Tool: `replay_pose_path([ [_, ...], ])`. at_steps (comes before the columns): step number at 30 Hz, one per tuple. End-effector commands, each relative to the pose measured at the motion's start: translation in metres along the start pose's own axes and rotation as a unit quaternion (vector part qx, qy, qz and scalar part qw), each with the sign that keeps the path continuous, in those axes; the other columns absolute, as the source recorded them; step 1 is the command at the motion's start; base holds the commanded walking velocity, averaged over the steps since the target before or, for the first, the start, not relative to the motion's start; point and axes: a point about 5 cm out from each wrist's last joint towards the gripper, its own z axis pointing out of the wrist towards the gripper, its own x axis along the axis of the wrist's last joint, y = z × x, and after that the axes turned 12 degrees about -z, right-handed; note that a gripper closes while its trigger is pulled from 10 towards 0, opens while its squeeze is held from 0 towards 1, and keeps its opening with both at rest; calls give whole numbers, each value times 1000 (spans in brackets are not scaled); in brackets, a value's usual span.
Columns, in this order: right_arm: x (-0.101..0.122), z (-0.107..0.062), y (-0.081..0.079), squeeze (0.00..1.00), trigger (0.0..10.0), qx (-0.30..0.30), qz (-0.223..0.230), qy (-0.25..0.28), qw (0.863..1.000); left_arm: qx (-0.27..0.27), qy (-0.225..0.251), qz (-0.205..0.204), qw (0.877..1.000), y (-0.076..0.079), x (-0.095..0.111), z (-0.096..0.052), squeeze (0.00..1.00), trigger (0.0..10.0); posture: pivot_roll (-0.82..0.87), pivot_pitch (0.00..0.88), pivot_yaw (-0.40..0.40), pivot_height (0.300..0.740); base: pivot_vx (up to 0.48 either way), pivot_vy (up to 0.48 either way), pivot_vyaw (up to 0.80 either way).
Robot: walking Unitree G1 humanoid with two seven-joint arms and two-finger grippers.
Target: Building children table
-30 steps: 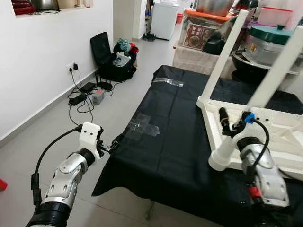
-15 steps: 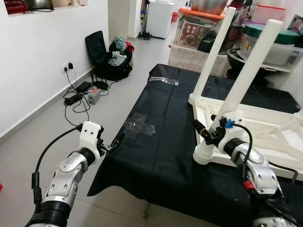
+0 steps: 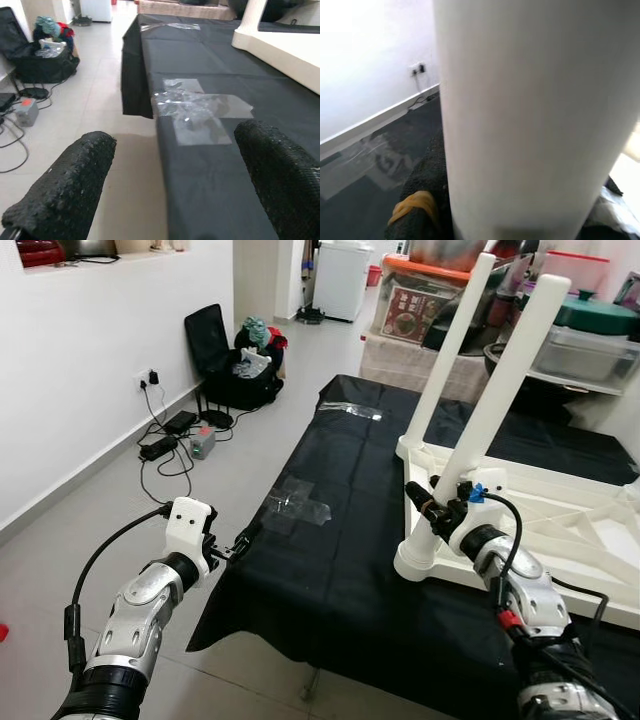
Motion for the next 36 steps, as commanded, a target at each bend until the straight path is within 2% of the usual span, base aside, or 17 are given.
replay_pose_path([
  [1,-2,-6,13,0,0,-54,-15,-2,998,-7,-4,2,1000,3,-2,1,0,10000,59,0,-132,740,0,0,0],
  [2,-7,-10,23,0,0,-132,-26,-28,990,-7,-4,2,1000,3,-2,1,0,10000,58,0,-130,740,0,0,0],
  [6,-13,-20,33,0,0,-232,-36,-68,970,-6,-4,2,1000,3,-2,1,0,10000,55,0,-128,740,0,0,0],
  [8,-21,-42,47,0,0,-368,-36,-109,923,-4,-5,3,1000,2,-3,1,0,10000,54,0,-125,740,0,0,0],
  [10,-21,-42,47,0,0,-368,-36,-109,923,-4,-5,3,1000,2,-3,1,0,10000,54,0,-125,740,0,0,0],
  [12,-30,-66,53,0,0,-460,-31,-146,875,-3,-5,2,1000,3,-3,2,0,10000,56,0,-127,740,0,0,0],
  [15,-33,-74,50,0,0,-481,-24,-155,862,-3,-6,2,1000,2,-3,2,0,10000,54,0,-125,740,0,0,0],
  [18,-33,-74,50,0,0,-481,-24,-155,862,-3,-6,2,1000,2,-3,2,0,10000,54,0,-125,740,0,0,0],
  [24,-34,-80,31,0,0,-504,11,-175,846,-2,-6,3,1000,3,-3,2,0,10000,50,0,-123,740,0,0,0],
  [25,-33,-76,25,0,2039,-499,21,-180,847,-2,-6,2,1000,3,-4,3,0,10000,53,0,-125,740,0,0,0],
  [26,-34,-72,21,0,10000,-486,32,-183,854,-2,-6,2,1000,3,-4,2,0,10000,53,0,-125,740,0,0,0],
  [29,-26,-67,20,0,10000,-478,40,-157,864,-2,-6,2,1000,3,-4,2,0,10000,56,0,-130,740,0,0,0],
  [31,-23,-67,21,86,10000,-479,39,-147,865,-2,-6,2,1000,3,-4,2,0,10000,56,0,-130,740,0,0,0],
  [32,-19,-67,23,1000,10000,-479,33,-138,866,-2,-5,2,1000,3,-4,2,0,10000,55,0,-129,740,0,0,0],
  [33,-15,-64,25,1000,10000,-462,31,-126,878,-2,-5,3,1000,3,-4,2,0,10000,57,0,-130,740,0,0,0],
  [34,-11,-59,26,0,10000,-441,35,-112,890,-2,-5,2,1000,2,-3,2,0,10000,56,0,-130,740,0,0,0],
  [36,-8,-56,26,0,10000,-427,39,-101,898,-2,-5,2,1000,2,-3,2,0,10000,56,0,-130,740,0,0,0],
])
